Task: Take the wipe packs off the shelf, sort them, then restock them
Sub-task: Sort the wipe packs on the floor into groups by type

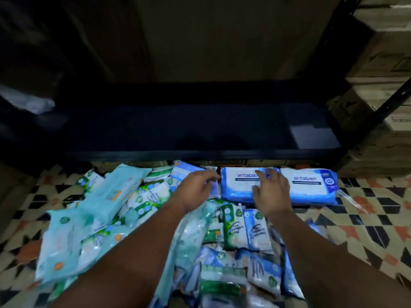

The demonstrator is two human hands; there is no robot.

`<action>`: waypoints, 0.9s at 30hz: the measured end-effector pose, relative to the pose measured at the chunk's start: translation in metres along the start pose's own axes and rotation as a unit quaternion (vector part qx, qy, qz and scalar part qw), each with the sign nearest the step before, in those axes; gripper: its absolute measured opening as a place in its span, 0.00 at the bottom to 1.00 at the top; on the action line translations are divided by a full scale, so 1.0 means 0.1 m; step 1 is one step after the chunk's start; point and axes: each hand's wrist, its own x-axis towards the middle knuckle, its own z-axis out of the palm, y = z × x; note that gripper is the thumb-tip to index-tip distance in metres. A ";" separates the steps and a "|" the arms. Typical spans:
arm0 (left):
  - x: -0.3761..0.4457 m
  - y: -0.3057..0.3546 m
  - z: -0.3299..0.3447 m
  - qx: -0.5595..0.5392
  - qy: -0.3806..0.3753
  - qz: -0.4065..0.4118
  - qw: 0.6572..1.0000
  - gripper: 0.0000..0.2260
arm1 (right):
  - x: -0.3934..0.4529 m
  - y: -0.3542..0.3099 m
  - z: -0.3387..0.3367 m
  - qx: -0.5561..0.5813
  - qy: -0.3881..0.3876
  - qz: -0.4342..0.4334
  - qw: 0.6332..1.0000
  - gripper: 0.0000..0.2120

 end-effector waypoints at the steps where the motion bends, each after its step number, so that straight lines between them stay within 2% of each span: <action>1: -0.14 -0.11 -0.13 0.022 0.026 -0.002 0.999 0.12 | -0.05 -0.17 -0.02 0.003 -0.012 -0.017 1.000 0.24; 4: -0.58 -0.44 -0.52 0.078 0.070 -0.052 0.993 0.15 | -0.21 -0.63 -0.03 0.027 -0.041 -0.099 0.994 0.23; 9: -1.26 -0.85 -0.99 0.161 0.054 -0.170 0.971 0.15 | -0.48 -1.31 -0.02 0.038 -0.124 -0.222 0.966 0.23; 10: -1.40 -0.89 -1.06 0.165 0.026 -0.168 0.971 0.22 | -0.53 -1.43 -0.01 0.029 -0.149 -0.244 0.958 0.25; 13: -1.76 -0.94 -1.17 0.207 -0.130 -0.082 0.966 0.45 | -0.64 -1.67 0.01 -0.003 -0.238 -0.294 0.926 0.29; 15: -1.90 -0.97 -1.16 0.240 -0.193 -0.041 0.950 0.54 | -0.65 -1.74 0.02 -0.037 -0.282 -0.328 0.901 0.33; 17: -1.99 -1.00 -1.09 0.256 -0.217 -0.007 0.942 0.59 | -0.65 -1.79 0.00 -0.098 -0.315 -0.353 0.875 0.40; 19: -2.04 -1.00 -1.03 0.259 -0.211 0.011 0.943 0.59 | -0.64 -1.85 -0.05 -0.165 -0.329 -0.364 0.855 0.47; 23: -2.06 -0.94 -1.06 0.283 -0.154 0.060 0.945 0.54 | -0.62 -1.88 -0.06 -0.252 -0.315 -0.389 0.828 0.64; 25: -2.07 -0.95 -1.12 0.309 -0.121 0.064 0.941 0.53 | -0.61 -1.81 -0.02 -0.252 -0.271 -0.427 0.825 0.65; 27: -2.10 -1.00 -1.17 0.318 -0.078 0.039 0.944 0.54 | -0.62 -1.69 0.02 -0.232 -0.226 -0.448 0.833 0.61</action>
